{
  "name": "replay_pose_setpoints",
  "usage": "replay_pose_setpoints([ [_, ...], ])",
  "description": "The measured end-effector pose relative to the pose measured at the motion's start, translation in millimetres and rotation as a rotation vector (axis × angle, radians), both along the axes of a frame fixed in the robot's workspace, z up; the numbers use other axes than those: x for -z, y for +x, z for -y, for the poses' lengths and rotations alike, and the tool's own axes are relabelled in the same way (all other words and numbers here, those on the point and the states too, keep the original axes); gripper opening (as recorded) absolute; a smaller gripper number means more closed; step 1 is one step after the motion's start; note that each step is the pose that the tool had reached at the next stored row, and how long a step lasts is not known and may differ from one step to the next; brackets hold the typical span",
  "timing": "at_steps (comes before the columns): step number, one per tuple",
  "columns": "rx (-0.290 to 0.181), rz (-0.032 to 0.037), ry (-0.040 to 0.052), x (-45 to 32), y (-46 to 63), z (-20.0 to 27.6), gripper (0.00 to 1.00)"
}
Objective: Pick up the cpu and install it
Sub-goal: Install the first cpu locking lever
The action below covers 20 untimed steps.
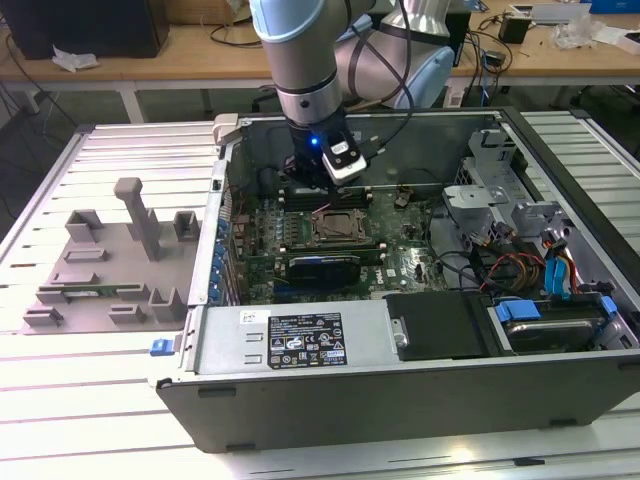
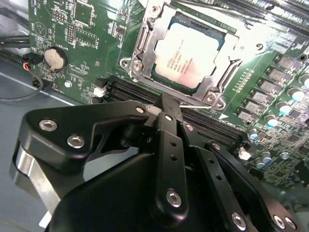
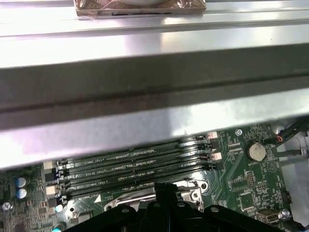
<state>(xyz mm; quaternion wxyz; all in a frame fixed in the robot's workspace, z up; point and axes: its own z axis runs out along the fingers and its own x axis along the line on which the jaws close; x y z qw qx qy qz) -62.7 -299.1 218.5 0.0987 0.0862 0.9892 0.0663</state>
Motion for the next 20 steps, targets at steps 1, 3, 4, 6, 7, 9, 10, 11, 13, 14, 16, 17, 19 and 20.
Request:
replay_pose_setpoints([
  [1, 0.004, 0.0, 0.0, 0.4, 0.1, -1.1, 0.11],
  [3, 0.011, 0.0, -0.0001, 1.2, 0.1, -2.7, 0.11],
  [4, 0.013, 0.0, 0.0, 1.6, 0.2, -3.4, 0.11],
  [6, 0.016, 0.0005, -0.0001, 2.4, 0.2, -5.1, 0.11],
  [7, 0.019, 0.0034, -0.0003, 3.1, 0.1, -6.1, 0.11],
  [9, 0.027, 0.0166, -0.0023, 3.8, 0.1, -7.0, 0.11],
  [10, 0.03, 0.0222, -0.0028, 4.0, 0.1, -7.2, 0.11],
  [11, 0.034, 0.0292, -0.0032, 4.4, 0.2, -7.4, 0.11],
  [13, 0.047, 0.0351, -0.0036, 5.9, 0.2, -7.5, 0.11],
  [14, 0.057, 0.0354, -0.004, 7.0, 0.1, -7.4, 0.11],
  [16, 0.088, 0.0354, -0.0045, 9.7, 0.1, -7.5, 0.11],
  [17, 0.103, 0.0355, -0.0047, 11.1, 0.2, -7.7, 0.11],
  [19, 0.115, 0.0353, -0.005, 12.4, 0.1, -9.1, 0.11],
  [20, 0.119, 0.0354, -0.005, 12.9, 0.2, -10.5, 0.11],
])
